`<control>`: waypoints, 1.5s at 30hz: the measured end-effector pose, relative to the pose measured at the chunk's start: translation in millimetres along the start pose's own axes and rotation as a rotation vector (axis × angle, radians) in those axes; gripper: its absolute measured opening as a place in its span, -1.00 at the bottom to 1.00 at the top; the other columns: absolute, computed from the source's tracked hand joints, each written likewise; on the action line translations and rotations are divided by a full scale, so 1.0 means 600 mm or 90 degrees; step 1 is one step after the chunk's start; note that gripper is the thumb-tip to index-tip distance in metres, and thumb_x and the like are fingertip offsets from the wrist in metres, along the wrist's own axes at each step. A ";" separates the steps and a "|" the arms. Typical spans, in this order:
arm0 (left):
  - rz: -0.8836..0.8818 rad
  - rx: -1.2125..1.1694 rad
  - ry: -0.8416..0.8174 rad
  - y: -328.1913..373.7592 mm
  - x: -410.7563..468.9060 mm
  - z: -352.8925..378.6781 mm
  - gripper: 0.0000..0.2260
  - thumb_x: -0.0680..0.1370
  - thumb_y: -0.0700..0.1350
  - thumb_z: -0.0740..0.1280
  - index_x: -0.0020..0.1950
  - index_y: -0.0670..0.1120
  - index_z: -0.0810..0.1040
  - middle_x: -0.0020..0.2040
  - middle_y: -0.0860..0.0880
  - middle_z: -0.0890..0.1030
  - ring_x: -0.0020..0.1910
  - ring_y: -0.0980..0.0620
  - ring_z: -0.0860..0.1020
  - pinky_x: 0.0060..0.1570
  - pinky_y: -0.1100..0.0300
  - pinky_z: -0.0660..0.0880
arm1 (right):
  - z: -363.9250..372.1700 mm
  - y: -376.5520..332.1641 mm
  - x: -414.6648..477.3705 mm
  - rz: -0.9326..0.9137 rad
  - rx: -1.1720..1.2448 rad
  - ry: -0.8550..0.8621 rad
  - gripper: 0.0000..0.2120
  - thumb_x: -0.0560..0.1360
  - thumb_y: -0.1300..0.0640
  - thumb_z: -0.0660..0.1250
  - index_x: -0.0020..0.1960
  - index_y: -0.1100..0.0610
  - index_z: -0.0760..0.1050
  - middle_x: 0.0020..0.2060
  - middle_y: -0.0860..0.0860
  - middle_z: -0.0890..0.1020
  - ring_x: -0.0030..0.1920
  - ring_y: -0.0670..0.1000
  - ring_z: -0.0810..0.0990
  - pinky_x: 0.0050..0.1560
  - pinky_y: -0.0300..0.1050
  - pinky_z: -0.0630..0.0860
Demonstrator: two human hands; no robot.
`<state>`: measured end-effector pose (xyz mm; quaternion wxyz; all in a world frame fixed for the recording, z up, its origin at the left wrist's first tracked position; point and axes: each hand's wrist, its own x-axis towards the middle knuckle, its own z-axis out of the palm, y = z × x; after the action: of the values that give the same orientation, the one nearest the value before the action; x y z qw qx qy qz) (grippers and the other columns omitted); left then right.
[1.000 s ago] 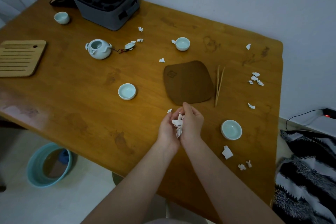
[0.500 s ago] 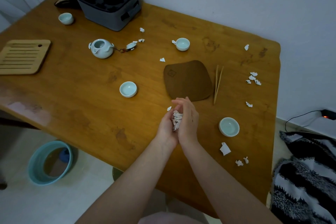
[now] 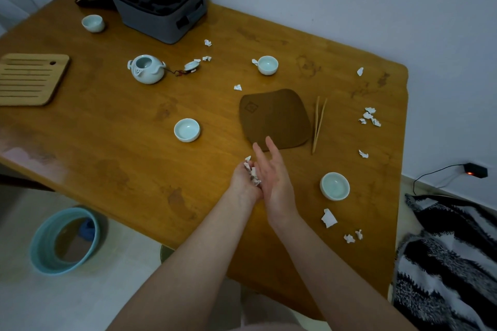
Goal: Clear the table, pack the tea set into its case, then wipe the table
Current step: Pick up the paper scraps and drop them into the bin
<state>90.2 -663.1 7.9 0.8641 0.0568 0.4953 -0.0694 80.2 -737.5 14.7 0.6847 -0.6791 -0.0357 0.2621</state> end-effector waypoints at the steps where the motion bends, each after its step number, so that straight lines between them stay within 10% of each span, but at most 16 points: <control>1: -0.016 0.006 0.013 0.003 0.001 0.000 -0.63 0.67 -0.01 0.09 -0.09 -0.17 0.60 -0.32 -0.18 0.67 -0.15 -0.10 0.62 -0.23 -0.02 0.51 | 0.001 -0.001 0.001 0.004 0.054 0.009 -0.45 0.52 -0.24 0.12 0.45 -0.05 0.28 0.28 -0.22 0.44 0.27 -0.27 0.43 0.38 -0.25 0.30; 6: -0.077 -0.091 -0.010 0.016 0.005 0.009 -0.66 0.65 -0.02 0.17 -0.08 -0.22 0.62 -0.21 -0.14 0.67 -0.19 -0.05 0.62 -0.16 0.12 0.57 | 0.000 -0.015 0.000 -0.005 0.291 0.039 -0.62 0.68 -0.01 -0.04 0.41 0.04 0.36 0.27 0.08 0.57 0.33 -0.02 0.50 0.35 -0.12 0.39; 10: -0.049 -0.177 0.014 0.041 0.023 0.002 -0.65 0.62 0.02 0.24 -0.25 -0.16 0.53 -0.49 0.01 0.52 -0.68 0.16 0.33 -0.68 0.38 0.09 | -0.016 -0.021 0.012 -0.050 0.257 0.096 -0.74 0.64 0.04 0.12 0.24 -0.06 0.50 0.25 0.07 0.58 0.30 -0.03 0.53 0.28 -0.16 0.45; 14: 0.042 -0.088 0.054 0.065 0.026 -0.008 -0.66 0.57 0.10 0.31 -0.27 -0.12 0.47 -0.54 0.04 0.45 -0.67 0.19 0.27 -0.67 0.35 0.06 | -0.055 0.014 0.029 0.017 -0.148 0.271 -0.69 0.57 0.23 0.24 0.26 -0.03 0.50 0.17 -0.05 0.59 0.15 -0.11 0.54 0.20 -0.08 0.53; 23: 0.219 0.258 0.184 0.108 0.037 -0.020 -0.71 0.58 0.14 0.26 -0.15 -0.06 0.52 -0.36 0.03 0.37 -0.47 0.15 0.25 -0.59 0.32 0.20 | -0.064 0.089 0.052 0.045 -0.645 0.167 -0.54 0.55 0.04 0.35 0.42 0.10 0.41 0.35 0.02 0.41 0.35 0.00 0.37 0.34 -0.11 0.35; 37: 0.239 0.288 0.207 0.132 0.053 -0.036 -0.67 0.55 0.19 0.27 -0.19 -0.06 0.44 -0.36 0.03 0.43 -0.49 0.14 0.30 -0.51 0.29 0.22 | -0.020 0.120 0.095 -0.266 -0.734 0.087 -0.81 0.38 0.42 0.44 -0.04 0.25 0.66 -0.21 0.11 0.65 -0.24 0.08 0.61 -0.30 -0.08 0.57; 45: 0.236 0.335 0.194 0.136 0.062 -0.048 -0.61 0.60 0.17 0.19 -0.30 -0.07 0.42 -0.47 0.02 0.33 -0.53 0.10 0.23 -0.53 0.24 0.17 | -0.010 0.103 0.117 -0.203 -0.629 0.100 -0.73 0.52 0.31 0.34 0.19 0.17 0.60 -0.07 0.04 0.66 -0.10 0.00 0.60 -0.04 -0.09 0.56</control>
<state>98.7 -580.3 -36.0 0.7338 0.3761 0.5651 -0.0269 123.7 -718.3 -66.1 0.3146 -0.9248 -0.2067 0.0549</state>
